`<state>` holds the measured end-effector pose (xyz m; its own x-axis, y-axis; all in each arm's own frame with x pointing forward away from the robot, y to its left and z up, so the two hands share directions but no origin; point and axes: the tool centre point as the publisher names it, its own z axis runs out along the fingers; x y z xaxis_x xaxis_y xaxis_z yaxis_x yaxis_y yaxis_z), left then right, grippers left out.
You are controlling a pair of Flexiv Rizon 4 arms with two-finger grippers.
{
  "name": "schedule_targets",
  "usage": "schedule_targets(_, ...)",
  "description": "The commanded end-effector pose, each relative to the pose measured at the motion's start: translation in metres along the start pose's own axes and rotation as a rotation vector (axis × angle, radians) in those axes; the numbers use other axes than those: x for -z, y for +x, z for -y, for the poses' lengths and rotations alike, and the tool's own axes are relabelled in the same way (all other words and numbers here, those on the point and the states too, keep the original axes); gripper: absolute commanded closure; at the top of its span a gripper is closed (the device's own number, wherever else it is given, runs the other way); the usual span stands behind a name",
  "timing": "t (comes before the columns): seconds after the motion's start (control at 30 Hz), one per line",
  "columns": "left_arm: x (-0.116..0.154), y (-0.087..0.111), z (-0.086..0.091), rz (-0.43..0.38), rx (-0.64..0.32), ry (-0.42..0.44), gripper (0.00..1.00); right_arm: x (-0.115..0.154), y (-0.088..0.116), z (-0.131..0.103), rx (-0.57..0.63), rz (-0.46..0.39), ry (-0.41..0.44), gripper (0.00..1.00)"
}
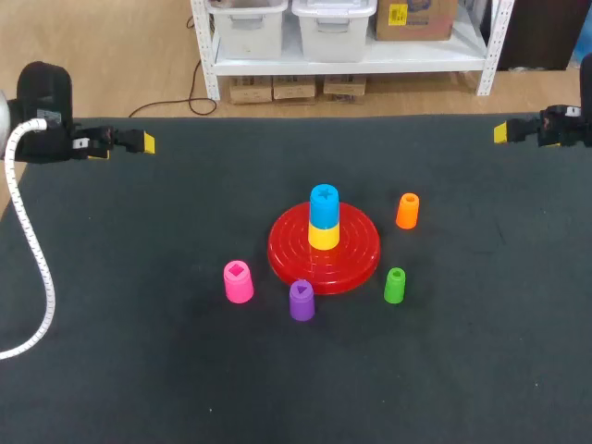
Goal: Pick up and stack the cylinders on the red base in this order: pink,purple,orange,green
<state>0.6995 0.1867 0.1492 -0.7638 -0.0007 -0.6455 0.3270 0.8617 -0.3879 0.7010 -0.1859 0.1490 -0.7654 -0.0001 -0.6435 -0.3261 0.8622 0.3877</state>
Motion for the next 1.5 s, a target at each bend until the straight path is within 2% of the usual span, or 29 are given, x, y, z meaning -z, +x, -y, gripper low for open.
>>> schedule_targets(0.03,0.000,-0.001,0.001,-0.004,0.001,-0.007,0.00,0.000,0.000,-0.001,0.000,-0.001,0.004,0.00)
schedule_targets(0.73,0.000,-0.001,0.001,-0.004,0.001,-0.007,0.00,0.000,0.000,-0.001,0.000,-0.001,0.004,0.00)
schedule_targets(0.77,0.000,-0.001,0.000,-0.011,-0.030,-0.012,0.00,0.000,0.000,-0.001,0.000,-0.001,0.004,0.00)
schedule_targets(0.87,0.004,-0.003,0.001,-0.021,-0.175,0.054,0.00,0.000,0.000,-0.001,0.000,-0.001,0.004,0.00)
schedule_targets(0.97,0.010,-0.004,0.004,-0.043,-0.342,0.214,0.00,0.000,0.000,-0.001,0.000,-0.001,0.004,0.00)
schedule_targets(1.0,0.013,-0.004,0.006,-0.060,-0.405,0.284,0.00,0.000,0.000,-0.001,0.000,-0.001,0.004,0.00)
schedule_targets(1.03,0.018,-0.004,0.009,-0.070,-0.458,0.394,0.00,0.000,0.000,-0.001,0.000,-0.001,0.004,0.00)
schedule_targets(1.1,0.025,-0.005,0.014,-0.089,-0.514,0.544,0.00,0.000,0.000,-0.001,0.000,-0.001,0.004,0.00)
schedule_targets(1.13,0.028,-0.007,0.016,-0.066,-0.524,0.571,0.00,0.000,0.000,-0.001,0.000,-0.001,0.004,0.00)
schedule_targets(1.17,0.028,-0.008,0.016,-0.048,-0.496,0.584,0.00,0.000,0.000,-0.001,0.000,-0.001,0.004,0.00)
schedule_targets(1.43,0.028,-0.008,0.016,-0.048,-0.496,0.584,0.00,0.000,0.000,-0.001,0.000,-0.001,0.004,0.00)
schedule_targets(1.47,0.027,-0.003,0.014,-0.078,-0.530,0.568,0.00,0.000,0.000,-0.001,0.000,-0.001,0.004,0.00)
schedule_targets(1.5,0.027,0.000,0.013,-0.086,-0.596,0.589,0.00,0.000,0.000,-0.001,0.000,-0.001,0.004,0.00)
